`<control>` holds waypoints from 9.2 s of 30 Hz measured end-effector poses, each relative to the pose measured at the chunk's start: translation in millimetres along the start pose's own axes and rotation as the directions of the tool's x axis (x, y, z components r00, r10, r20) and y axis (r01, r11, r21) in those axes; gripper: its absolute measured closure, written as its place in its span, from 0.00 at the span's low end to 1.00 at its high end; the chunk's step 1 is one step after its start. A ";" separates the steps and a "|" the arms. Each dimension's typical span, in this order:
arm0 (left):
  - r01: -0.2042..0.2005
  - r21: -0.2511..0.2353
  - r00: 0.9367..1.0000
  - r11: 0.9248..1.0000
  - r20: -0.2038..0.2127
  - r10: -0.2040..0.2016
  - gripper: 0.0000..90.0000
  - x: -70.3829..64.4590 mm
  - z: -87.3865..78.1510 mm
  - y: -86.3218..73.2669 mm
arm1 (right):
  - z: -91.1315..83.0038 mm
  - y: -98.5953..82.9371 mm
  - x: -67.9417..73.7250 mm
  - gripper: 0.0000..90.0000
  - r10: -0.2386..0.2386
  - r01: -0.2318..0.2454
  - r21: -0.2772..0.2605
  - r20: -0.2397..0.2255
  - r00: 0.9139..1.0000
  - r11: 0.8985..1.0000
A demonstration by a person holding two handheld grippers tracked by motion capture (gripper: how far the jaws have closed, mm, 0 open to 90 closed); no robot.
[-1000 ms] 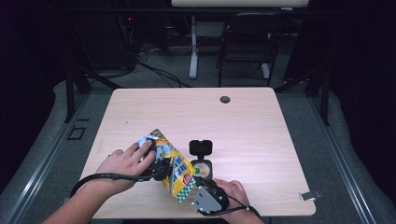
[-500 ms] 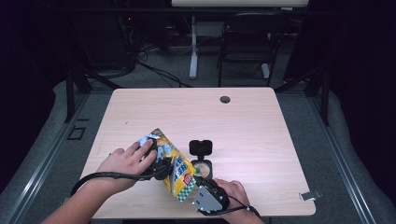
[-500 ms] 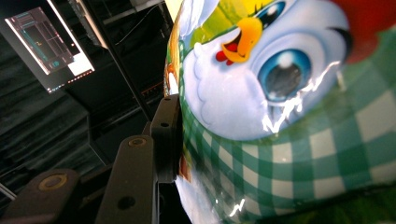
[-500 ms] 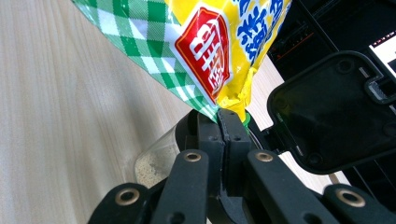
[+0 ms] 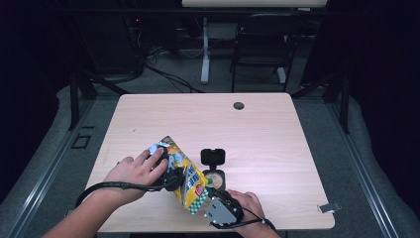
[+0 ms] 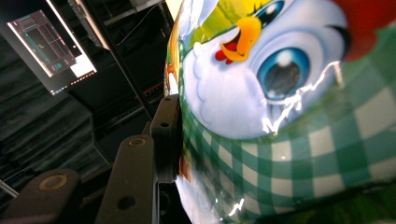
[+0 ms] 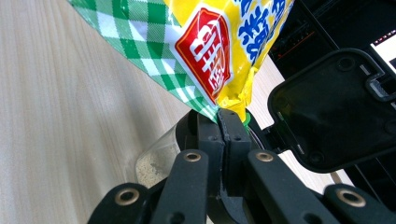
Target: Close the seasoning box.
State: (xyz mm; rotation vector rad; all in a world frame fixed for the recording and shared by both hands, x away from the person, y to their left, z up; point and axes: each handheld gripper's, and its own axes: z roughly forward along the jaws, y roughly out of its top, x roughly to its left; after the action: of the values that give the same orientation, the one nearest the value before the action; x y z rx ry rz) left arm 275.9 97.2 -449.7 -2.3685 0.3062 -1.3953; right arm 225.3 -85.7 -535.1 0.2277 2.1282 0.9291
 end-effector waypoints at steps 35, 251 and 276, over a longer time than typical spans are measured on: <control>-0.027 0.003 1.000 1.000 0.003 0.027 0.71 6.6 -4.5 2.1 | -0.4 -1.3 -1.7 0.98 0.016 -0.016 0.000 0.003 1.000 1.000; -0.121 -0.002 0.992 0.993 0.023 0.121 0.78 28.9 -18.4 6.6 | -2.1 -1.6 -6.4 0.97 0.125 -0.125 -0.036 -0.022 0.992 0.991; -0.130 0.008 0.991 0.991 0.023 0.130 0.78 30.7 -19.1 7.6 | -2.0 -0.4 -5.7 0.97 0.126 -0.127 -0.039 -0.017 0.992 0.991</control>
State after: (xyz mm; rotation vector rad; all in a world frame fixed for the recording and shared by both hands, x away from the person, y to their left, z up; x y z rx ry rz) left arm 274.1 75.0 -420.2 -2.3104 0.4392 -1.3067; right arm 227.8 -89.6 -531.2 0.3398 2.1265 1.0485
